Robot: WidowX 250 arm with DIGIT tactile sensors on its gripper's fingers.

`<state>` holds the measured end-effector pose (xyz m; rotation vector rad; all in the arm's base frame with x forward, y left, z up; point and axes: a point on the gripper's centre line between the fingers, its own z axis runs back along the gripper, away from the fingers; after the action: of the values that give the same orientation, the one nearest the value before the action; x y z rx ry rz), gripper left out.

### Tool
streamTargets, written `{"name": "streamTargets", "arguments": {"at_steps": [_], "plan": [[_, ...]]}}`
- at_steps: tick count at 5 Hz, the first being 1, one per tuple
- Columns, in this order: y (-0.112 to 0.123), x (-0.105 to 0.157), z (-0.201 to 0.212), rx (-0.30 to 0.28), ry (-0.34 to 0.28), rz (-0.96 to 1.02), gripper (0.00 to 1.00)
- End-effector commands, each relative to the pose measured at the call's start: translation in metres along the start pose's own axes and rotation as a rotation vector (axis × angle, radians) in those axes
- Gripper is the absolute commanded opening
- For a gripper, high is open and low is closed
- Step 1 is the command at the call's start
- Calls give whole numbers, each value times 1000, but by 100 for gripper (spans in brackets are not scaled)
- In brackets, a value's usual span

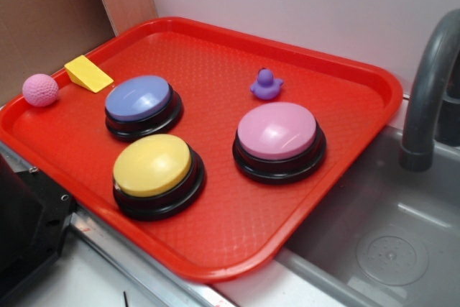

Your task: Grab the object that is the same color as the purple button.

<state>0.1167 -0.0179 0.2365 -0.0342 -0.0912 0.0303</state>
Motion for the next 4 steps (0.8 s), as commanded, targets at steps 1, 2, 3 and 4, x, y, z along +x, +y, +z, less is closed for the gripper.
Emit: {"name": "streamTargets", "arguments": {"at_steps": [1,2,3,4], "plan": [[0,0,0,0,0,0,100],[-10,43,-31,22,69,107,100],[-28,93,-55,-74,-9,356,100],[-30,119,-76,10,-30,552,100]]}}
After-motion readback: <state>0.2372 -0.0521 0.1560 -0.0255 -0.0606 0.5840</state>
